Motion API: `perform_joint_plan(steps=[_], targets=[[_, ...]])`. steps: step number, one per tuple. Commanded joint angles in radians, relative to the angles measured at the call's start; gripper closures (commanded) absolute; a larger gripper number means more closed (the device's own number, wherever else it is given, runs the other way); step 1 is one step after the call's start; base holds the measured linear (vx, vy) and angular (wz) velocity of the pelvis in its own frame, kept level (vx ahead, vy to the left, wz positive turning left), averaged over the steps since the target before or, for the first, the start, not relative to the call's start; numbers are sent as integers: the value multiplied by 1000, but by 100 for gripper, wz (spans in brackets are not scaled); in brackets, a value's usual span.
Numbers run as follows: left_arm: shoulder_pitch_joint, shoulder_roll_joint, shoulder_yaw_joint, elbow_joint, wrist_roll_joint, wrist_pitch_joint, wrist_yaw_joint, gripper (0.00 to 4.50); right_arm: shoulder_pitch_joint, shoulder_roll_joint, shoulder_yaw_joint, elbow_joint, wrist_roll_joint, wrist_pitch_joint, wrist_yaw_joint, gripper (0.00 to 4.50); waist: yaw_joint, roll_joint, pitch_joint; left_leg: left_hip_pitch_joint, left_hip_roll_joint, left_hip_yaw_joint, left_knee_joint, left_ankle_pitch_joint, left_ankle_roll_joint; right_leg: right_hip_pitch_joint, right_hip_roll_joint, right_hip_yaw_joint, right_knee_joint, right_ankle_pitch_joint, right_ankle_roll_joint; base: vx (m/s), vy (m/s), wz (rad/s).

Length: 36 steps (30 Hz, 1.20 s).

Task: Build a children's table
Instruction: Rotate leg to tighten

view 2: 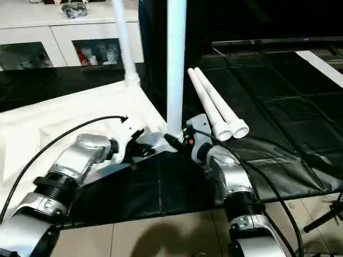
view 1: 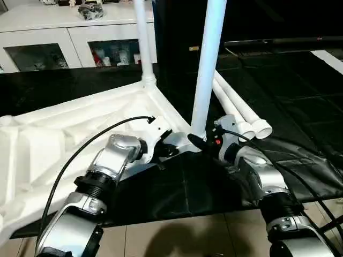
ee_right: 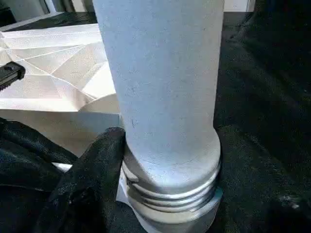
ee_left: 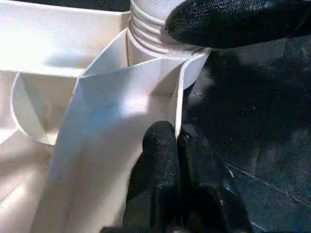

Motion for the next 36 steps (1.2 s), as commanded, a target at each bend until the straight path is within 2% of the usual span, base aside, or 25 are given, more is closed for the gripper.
perform_joint_plan(steps=[1,2,3,5,9,10,13,14,17,21,23,26,28,30,36], targets=[[-3,-4,21,-58,-11,-38,43,450,13,36,61,10,-8,-1,62,152,4,-7,-75,-6,-12,10,-67,-197,71,66,-20,27,-67,-244,-218,0,0,0],[0,-3,20,-61,-10,-41,41,450,12,33,58,12,-8,-3,63,152,4,-7,-76,-6,-12,11,-67,-189,74,67,-20,28,-66,-229,-222,0,0,0],[4,-1,18,-64,-9,-42,39,450,12,29,55,14,-8,-7,63,131,3,-7,-77,-7,-12,12,-64,-169,82,67,-18,28,-62,-194,-232,0,0,0],[13,7,12,-70,-5,-53,31,450,14,15,48,10,6,-6,78,112,3,-5,-75,-5,-11,13,-65,-170,88,66,-18,28,-61,-183,-243,0,0,0],[29,38,-14,-74,0,-89,-12,450,19,-33,41,-13,29,-18,144,86,5,-5,-73,-4,-10,13,-67,-207,85,67,-19,28,-67,-227,-235,0,0,0],[32,43,-16,-74,-1,-93,-20,450,20,-42,42,-16,31,-23,158,67,5,-4,-73,-4,-10,13,-67,-208,84,67,-19,28,-66,-227,-233,0,0,0],[43,73,-28,-70,-4,-140,-74,450,20,-103,36,-29,50,-49,266,55,7,-2,-73,-3,-10,13,-66,-210,87,67,-20,28,-65,-217,-238,0,0,0],[44,76,-29,-69,-4,-146,-80,450,20,-109,36,-31,52,-51,277,31,7,-4,-74,-3,-10,13,-66,-212,89,68,-19,28,-66,-218,-238,0,0,0],[50,95,-36,-70,-16,-167,-132,450,17,-155,40,-36,61,-66,358,13,7,-6,-73,-5,-9,14,-65,-213,93,68,-19,29,-64,-216,-244,0,0,0],[59,129,-61,-70,-33,-224,-223,450,4,-215,57,-36,66,-73,469,6,12,-7,-73,-6,-8,15,-63,-200,101,68,-19,28,-62,-211,-250,0,0,0],[60,136,-67,-70,-32,-237,-238,450,0,-223,61,-35,66,-72,485,6,17,-5,-74,-2,-6,16,-63,-199,101,65,-19,28,-61,-211,-253,0,0,0],[66,181,-110,-68,-24,-290,-343,450,-24,-280,110,-33,60,-58,619,6,24,-7,-72,0,-4,17,-64,-218,100,64,-19,28,-62,-232,-252,0,0,0],[67,191,-119,-67,-22,-303,-369,450,-31,-289,122,-29,55,-61,645,6,31,-6,-72,2,-2,17,-64,-217,97,61,-19,30,-60,-226,-254,0,0,0],[67,202,-131,-69,-19,-318,-399,450,-39,-294,138,-24,44,-72,670,6,33,-12,-73,2,-2,18,-64,-211,94,61,-20,31,-58,-217,-258,0,0,0],[66,230,-175,-85,-21,-355,-492,450,-53,-291,200,-17,18,-97,737,6,41,-13,-73,2,0,18,-65,-199,91,62,-21,32,-54,-212,-258,0,0,0]])
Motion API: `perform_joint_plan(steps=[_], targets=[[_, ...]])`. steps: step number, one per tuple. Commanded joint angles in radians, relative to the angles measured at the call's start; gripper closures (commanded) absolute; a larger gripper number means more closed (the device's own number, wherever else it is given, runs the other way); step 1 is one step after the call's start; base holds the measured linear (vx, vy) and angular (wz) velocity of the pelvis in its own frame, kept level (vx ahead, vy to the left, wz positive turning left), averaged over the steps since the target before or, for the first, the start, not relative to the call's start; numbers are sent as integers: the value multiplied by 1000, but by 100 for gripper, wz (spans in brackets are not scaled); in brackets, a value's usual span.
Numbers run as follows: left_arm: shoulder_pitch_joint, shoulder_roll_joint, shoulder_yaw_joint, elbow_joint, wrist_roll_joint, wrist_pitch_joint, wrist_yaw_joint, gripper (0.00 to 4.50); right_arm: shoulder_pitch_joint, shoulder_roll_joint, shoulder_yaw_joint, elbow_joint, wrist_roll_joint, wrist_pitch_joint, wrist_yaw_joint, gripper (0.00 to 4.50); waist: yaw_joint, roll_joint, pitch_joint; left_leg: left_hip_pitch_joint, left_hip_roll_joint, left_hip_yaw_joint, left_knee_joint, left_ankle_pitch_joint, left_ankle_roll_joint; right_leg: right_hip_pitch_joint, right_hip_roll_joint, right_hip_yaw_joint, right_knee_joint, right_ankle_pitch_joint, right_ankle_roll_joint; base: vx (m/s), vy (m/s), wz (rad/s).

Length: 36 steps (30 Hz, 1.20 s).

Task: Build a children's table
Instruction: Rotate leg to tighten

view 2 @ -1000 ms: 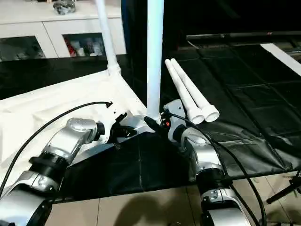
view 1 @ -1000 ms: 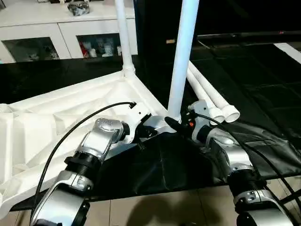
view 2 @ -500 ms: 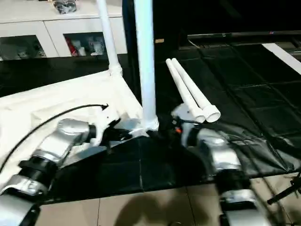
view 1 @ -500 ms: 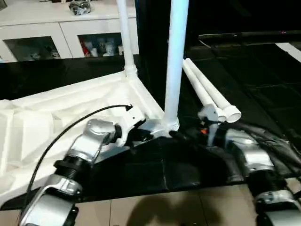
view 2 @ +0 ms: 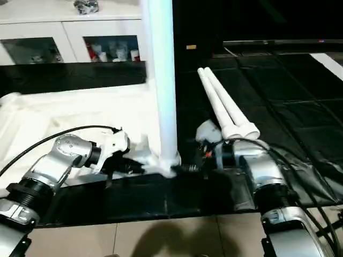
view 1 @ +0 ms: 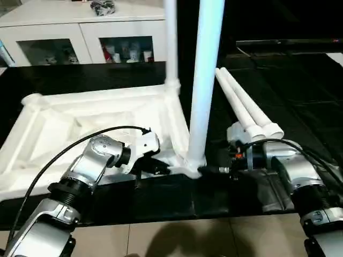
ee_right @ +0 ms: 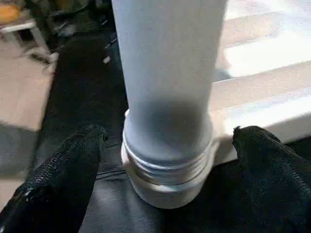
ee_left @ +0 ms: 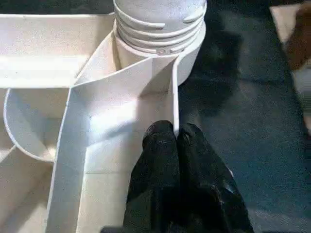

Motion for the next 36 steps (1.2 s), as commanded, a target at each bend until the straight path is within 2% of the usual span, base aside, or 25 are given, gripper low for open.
perform_joint_plan(steps=[1,4,5,11,27,30,34,36], targets=[[-1,4,-48,-43,-1,-22,-73,450,-24,6,24,-10,-8,-9,33,6,-1,-11,-74,4,-1,16,-66,-200,89,64,-20,34,-55,-215,-258,0,0,0],[1,6,-56,-56,-4,-20,-92,450,-27,13,31,-4,-11,-11,39,6,5,-10,-75,7,1,17,-66,-197,85,62,-20,35,-54,-208,-259,0,0,0],[2,7,-60,-60,-5,-21,-102,450,-30,17,35,2,-13,-16,41,21,6,-9,-74,7,1,17,-67,-201,83,62,-20,35,-53,-204,-262,0,0,0],[4,15,-75,-72,-8,-24,-134,450,-37,25,47,11,-4,-7,66,50,4,-11,-74,4,-1,15,-67,-208,75,65,-20,34,-54,-221,-250,0,0,0],[6,17,-76,-79,-17,-6,-143,450,-30,29,57,6,-1,8,99,172,3,-10,-76,4,-1,15,-66,-195,77,66,-19,34,-52,-210,-253,0,0,0],[8,7,-62,-77,-24,21,-120,450,-15,33,59,-10,13,23,102,176,4,-11,-77,4,-2,16,-65,-185,80,66,-18,34,-50,-196,-258,0,0,0],[-4,-31,-20,-52,-31,80,-25,450,12,58,43,-38,31,55,59,178,4,-10,-75,4,-2,17,-65,-190,78,66,-18,35,-52,-207,-255,0,0,0],[-19,-75,24,-34,-40,129,77,450,26,103,23,-36,14,62,-67,178,3,-12,-73,2,-3,16,-67,-199,71,67,-18,34,-57,-243,-241,0,0,0]])
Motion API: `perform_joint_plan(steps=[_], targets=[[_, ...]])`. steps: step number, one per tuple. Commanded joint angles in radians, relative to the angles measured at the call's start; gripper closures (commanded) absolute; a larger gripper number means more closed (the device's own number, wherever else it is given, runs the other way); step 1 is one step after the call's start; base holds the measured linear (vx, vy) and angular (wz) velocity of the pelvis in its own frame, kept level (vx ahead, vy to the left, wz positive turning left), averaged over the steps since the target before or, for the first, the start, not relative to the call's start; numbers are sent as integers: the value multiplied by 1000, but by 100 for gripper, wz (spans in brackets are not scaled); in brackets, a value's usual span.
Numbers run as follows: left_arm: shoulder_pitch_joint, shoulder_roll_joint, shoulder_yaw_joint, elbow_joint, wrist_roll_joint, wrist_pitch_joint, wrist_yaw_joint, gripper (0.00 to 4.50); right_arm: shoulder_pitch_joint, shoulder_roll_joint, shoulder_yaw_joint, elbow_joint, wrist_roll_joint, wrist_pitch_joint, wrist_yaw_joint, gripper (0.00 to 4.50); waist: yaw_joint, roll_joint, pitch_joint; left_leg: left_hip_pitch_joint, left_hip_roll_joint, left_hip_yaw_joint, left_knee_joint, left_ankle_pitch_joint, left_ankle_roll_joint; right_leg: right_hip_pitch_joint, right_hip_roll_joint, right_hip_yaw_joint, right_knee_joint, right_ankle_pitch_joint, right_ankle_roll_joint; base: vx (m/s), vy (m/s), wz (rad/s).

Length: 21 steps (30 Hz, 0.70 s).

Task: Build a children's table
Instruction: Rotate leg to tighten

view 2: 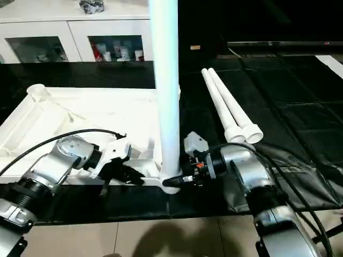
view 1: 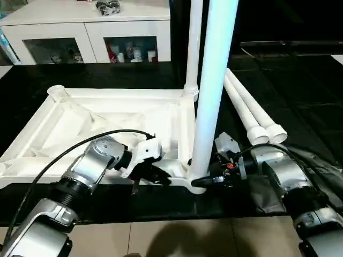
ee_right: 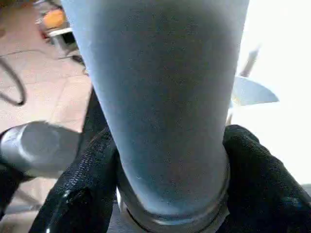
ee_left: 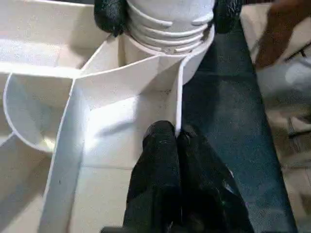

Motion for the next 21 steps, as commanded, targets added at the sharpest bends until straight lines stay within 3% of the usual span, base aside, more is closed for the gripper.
perform_joint_plan(steps=[1,4,8,11,14,17,18,20,21], targets=[[-28,-61,52,4,-29,53,118,450,8,71,-2,-13,-11,12,-135,178,-10,-11,-71,3,-5,14,-70,-210,50,63,-21,32,-64,-293,-220,0,0,0],[-51,-123,105,12,-41,140,255,450,3,144,-27,16,-31,41,-313,178,-21,-14,-72,-1,-10,11,-72,-208,37,66,-21,30,-68,-330,-195,0,0,0],[-74,-184,152,13,-49,226,379,450,-21,233,-65,60,-25,83,-484,178,-49,-12,-72,-3,-14,12,-69,-201,41,64,-18,29,-70,-311,-204,0,0,0],[-103,-245,207,37,-50,262,522,450,-58,308,-99,117,-33,111,-648,178,-57,-9,-72,-5,-16,11,-68,-190,48,63,-17,27,-72,-300,-207,0,0,0],[-152,-309,281,98,-56,223,700,450,-87,353,-120,169,-60,115,-768,178,-55,-15,-77,-2,-18,13,-64,-166,56,63,-15,27,-69,-268,-213,0,0,0],[-160,-323,296,104,-51,208,739,450,-93,363,-138,180,-54,109,-791,178,-47,-15,-80,-3,-17,14,-62,-139,79,65,-17,28,-65,-223,-221,0,0,0],[-161,-319,286,102,-42,198,732,450,-93,364,-147,180,-49,106,-795,122,-46,-16,-80,-5,-16,13,-62,-121,93,66,-16,27,-61,-190,-229,0,0,0],[-157,-313,265,90,-31,187,703,450,-94,361,-158,181,-50,100,-803,108,-45,-14,-80,-5,-16,15,-60,-120,104,66,-16,27,-60,-169,-240,0,0,0],[-157,-313,265,90,-31,187,703,450,-94,361,-158,181,-50,100,-803,106,-50,-15,-79,-11,-18,13,-61,-124,105,72,-18,26,-58,-169,-237,0,0,0]])
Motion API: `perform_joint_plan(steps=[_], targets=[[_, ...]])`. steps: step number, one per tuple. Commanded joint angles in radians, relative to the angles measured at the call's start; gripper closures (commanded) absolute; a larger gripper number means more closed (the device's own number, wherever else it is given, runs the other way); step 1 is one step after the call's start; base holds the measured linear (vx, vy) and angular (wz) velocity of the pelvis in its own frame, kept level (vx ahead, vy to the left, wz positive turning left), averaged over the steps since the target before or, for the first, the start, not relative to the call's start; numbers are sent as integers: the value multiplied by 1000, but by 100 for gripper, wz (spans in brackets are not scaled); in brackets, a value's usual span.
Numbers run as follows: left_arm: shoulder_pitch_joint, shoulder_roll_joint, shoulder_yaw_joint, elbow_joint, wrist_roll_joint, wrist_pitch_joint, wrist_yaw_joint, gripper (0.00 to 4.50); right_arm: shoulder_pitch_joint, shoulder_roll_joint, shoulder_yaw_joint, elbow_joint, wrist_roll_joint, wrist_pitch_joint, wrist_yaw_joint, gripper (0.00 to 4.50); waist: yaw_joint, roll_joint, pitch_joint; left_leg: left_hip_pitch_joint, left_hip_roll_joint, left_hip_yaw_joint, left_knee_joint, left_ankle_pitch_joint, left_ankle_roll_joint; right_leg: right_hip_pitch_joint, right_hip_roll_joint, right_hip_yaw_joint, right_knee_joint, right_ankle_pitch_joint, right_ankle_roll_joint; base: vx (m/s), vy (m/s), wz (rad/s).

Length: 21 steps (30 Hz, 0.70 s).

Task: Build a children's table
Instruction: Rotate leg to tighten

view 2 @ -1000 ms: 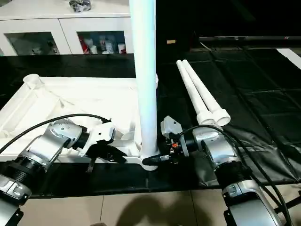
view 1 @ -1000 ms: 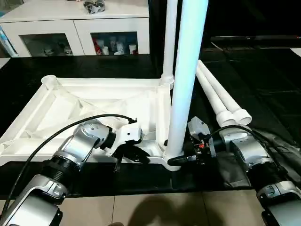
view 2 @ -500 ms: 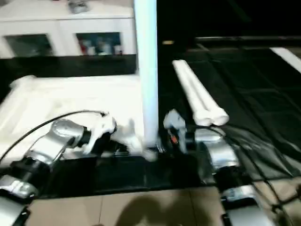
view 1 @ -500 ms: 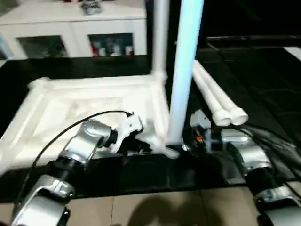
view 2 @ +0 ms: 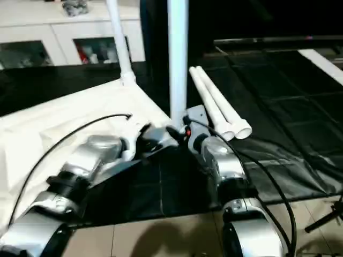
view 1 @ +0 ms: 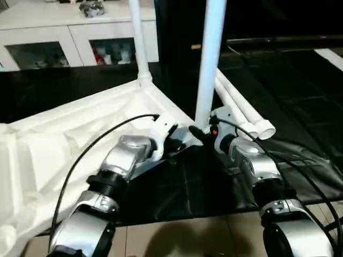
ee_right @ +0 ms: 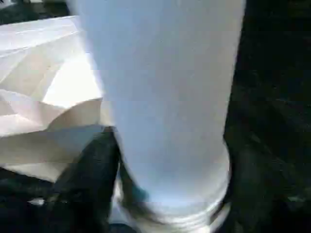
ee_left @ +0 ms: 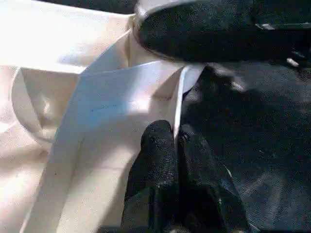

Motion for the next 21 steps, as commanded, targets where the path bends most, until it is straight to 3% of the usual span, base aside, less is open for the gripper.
perform_joint_plan(steps=[1,5,8,9,14,17,21], targets=[[-53,-28,65,-42,-32,-79,64,450,23,79,72,24,16,19,74,79,4,-16,-78,-7,-17,13,-59,-134,98,74,-18,25,-59,-183,-233,0,0,0],[-38,-7,25,-40,-10,-112,21,450,37,50,54,9,7,-32,49,60,3,-10,-78,-3,-15,13,-60,-152,92,71,-18,25,-62,-203,-232,0,0,0],[-34,-1,17,-38,-8,-125,16,450,49,30,39,-18,9,-44,49,19,6,-10,-79,0,-13,13,-60,-144,91,70,-18,27,-59,-177,-241,0,0,0],[-33,1,14,-37,-8,-129,16,450,52,25,35,-26,11,-45,49,19,9,-12,-82,-1,-13,13,-58,-123,100,72,-17,28,-51,-128,-254,0,0,0],[-25,6,23,-27,-6,-171,21,450,148,-39,55,-217,46,-8,171,4,17,-16,-82,-3,-14,15,-53,-96,136,74,-14,29,-48,-63,-261,0,0,0],[-24,2,48,-32,-29,-187,20,395,202,-62,78,-295,45,17,198,0,19,-17,-83,-8,-15,15,-51,-83,145,74,-16,29,-48,-61,-263,0,0,0],[-28,2,102,-54,-65,-207,56,373,237,-56,78,-313,32,29,165,0,23,-11,-79,-7,-12,14,-55,-137,113,69,-17,28,-54,-139,-253,0,0,0]])
